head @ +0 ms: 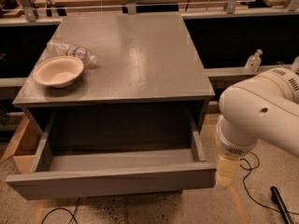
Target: Open top drawer
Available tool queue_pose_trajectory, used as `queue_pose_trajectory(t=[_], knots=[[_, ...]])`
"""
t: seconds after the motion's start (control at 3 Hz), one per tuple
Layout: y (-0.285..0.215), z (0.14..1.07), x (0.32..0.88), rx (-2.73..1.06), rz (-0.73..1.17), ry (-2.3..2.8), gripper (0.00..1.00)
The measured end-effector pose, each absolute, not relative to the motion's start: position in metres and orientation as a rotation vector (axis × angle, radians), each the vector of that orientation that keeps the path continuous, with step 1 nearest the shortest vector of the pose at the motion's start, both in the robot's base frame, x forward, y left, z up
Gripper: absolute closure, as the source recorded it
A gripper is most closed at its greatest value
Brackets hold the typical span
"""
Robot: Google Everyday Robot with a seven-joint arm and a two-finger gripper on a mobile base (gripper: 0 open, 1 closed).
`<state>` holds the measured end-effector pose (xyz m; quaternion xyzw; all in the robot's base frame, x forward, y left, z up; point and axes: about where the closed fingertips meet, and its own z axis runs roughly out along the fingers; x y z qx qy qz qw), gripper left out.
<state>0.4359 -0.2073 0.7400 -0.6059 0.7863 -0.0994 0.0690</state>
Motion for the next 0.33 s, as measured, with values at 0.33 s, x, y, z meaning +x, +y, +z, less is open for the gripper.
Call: queue_pose_trajectory(t=[0.33], knots=[[-0.2461,0.7576,0.4431,-1.751,-0.285,2.391,0.00]])
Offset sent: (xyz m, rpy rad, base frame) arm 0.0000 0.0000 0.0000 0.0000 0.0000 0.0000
